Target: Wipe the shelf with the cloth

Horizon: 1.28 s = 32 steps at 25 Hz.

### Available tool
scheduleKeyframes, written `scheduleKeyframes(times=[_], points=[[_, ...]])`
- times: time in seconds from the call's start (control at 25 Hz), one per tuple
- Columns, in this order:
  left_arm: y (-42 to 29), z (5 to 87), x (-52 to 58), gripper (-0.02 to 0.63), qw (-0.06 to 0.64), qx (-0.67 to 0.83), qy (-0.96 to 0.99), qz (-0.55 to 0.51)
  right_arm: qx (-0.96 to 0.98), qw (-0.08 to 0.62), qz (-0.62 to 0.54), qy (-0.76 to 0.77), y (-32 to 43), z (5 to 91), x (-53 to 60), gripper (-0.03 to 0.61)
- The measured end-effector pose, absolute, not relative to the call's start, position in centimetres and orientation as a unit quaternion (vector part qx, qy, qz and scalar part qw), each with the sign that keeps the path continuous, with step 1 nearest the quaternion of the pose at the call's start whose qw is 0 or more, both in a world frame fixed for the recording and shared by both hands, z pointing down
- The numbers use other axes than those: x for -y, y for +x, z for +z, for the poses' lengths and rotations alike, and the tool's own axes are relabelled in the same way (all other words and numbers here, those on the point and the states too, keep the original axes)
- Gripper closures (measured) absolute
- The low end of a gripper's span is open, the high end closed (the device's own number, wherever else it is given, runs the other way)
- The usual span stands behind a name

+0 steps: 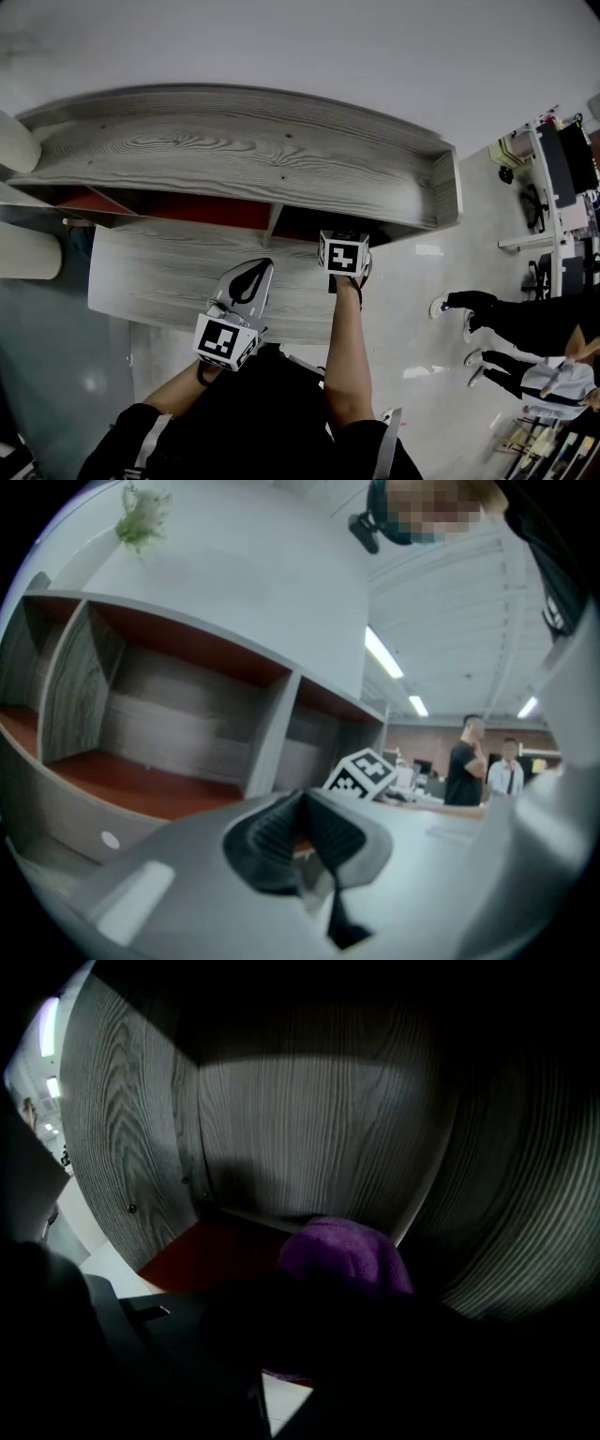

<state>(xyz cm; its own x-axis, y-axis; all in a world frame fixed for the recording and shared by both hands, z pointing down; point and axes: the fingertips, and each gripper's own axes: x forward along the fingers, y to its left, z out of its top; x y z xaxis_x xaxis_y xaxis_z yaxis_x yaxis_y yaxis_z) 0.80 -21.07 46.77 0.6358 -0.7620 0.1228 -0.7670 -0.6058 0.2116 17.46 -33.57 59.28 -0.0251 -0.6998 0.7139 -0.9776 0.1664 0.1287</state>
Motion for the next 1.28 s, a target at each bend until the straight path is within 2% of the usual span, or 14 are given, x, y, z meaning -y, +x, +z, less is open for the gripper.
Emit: scheduleKeyframes(times=[1.28], points=[[-3.3, 46.9, 20.4, 0.611, 0.12, 0.484, 0.867, 0.013, 0.771, 0.374, 0.139, 0.497, 6.9, 59.4, 36.7, 0.511]])
